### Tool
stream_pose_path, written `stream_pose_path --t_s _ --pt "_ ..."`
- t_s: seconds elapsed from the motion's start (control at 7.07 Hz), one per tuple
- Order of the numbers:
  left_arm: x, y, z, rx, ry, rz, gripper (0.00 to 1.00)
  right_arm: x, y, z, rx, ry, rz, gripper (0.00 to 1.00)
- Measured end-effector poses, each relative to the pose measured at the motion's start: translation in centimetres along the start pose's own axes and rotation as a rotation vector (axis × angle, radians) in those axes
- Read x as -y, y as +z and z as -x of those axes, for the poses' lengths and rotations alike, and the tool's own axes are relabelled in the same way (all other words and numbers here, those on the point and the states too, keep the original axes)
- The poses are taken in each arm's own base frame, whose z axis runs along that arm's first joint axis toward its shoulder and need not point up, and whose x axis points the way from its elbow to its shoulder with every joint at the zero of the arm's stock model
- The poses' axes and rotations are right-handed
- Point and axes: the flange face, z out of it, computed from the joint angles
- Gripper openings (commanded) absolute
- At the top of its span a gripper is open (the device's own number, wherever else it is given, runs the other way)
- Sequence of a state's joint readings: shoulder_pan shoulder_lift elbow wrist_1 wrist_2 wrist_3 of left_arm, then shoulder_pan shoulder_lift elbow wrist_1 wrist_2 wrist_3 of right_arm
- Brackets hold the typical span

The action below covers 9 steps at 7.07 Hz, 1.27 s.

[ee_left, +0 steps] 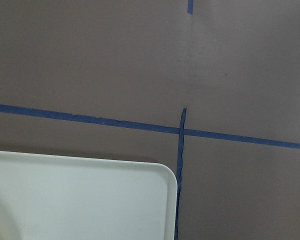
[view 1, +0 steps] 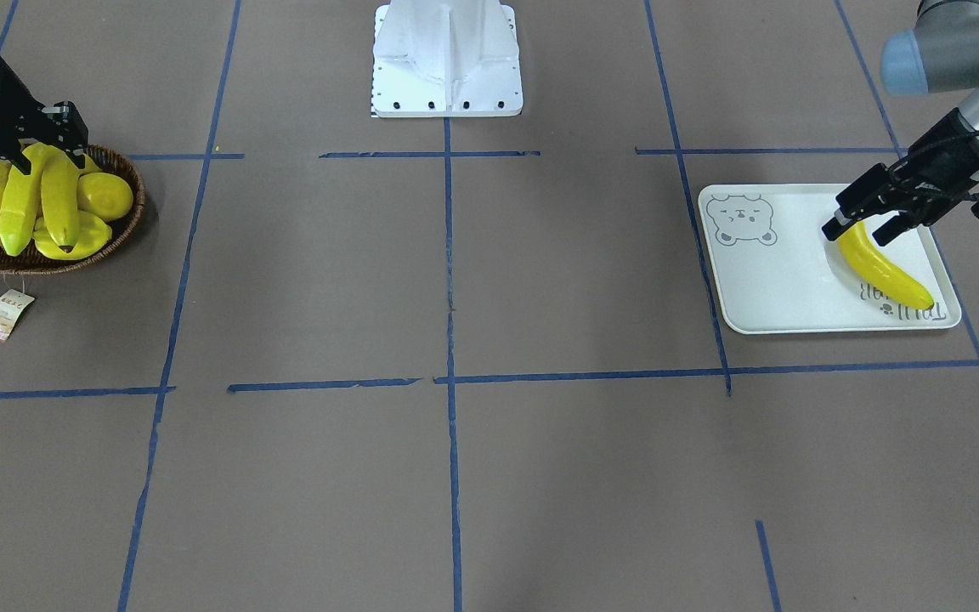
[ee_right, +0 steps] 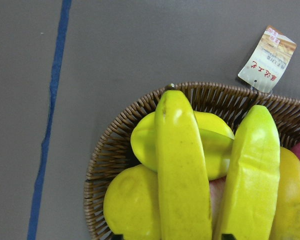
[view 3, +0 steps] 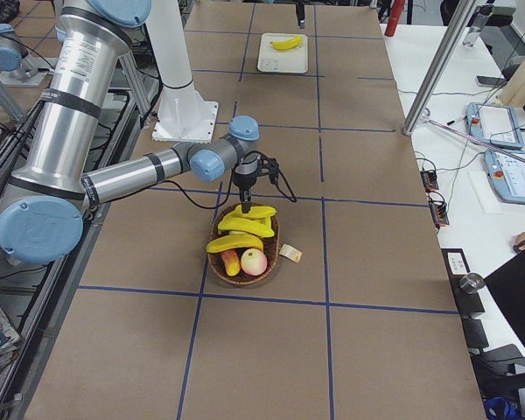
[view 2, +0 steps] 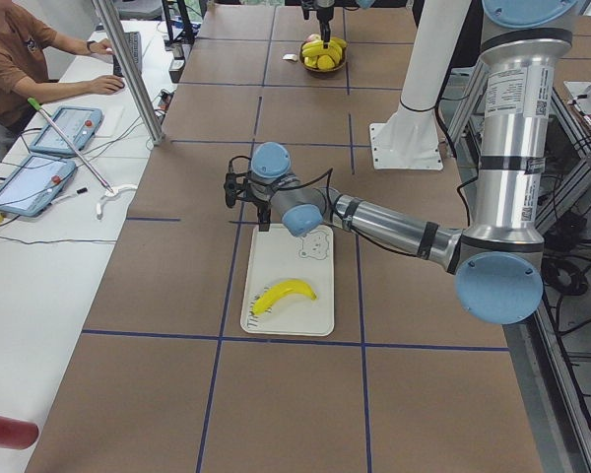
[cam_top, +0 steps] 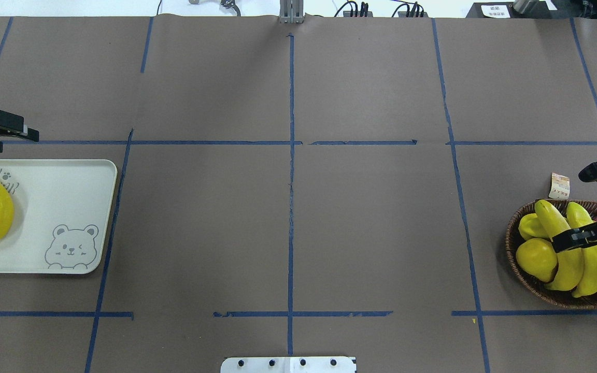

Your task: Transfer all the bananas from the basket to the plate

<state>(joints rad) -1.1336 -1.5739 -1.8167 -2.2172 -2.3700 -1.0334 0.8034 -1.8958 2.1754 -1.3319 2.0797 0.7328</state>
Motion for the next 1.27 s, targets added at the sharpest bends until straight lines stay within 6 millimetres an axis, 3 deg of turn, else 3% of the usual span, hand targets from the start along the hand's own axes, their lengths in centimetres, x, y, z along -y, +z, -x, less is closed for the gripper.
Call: stream_pose_path --t_s 0.57,1.27 --pt "0.0 0.0 0.1 0.000 -0.001 0.000 1.00 0.3 1.8 -0.2 -0.015 -0.005 0.023 0.66" --pt "0.0 0.1 0.2 0.001 -0.001 0.002 1.00 0.3 2.4 -0.1 -0.019 -0.010 0.033 0.62"
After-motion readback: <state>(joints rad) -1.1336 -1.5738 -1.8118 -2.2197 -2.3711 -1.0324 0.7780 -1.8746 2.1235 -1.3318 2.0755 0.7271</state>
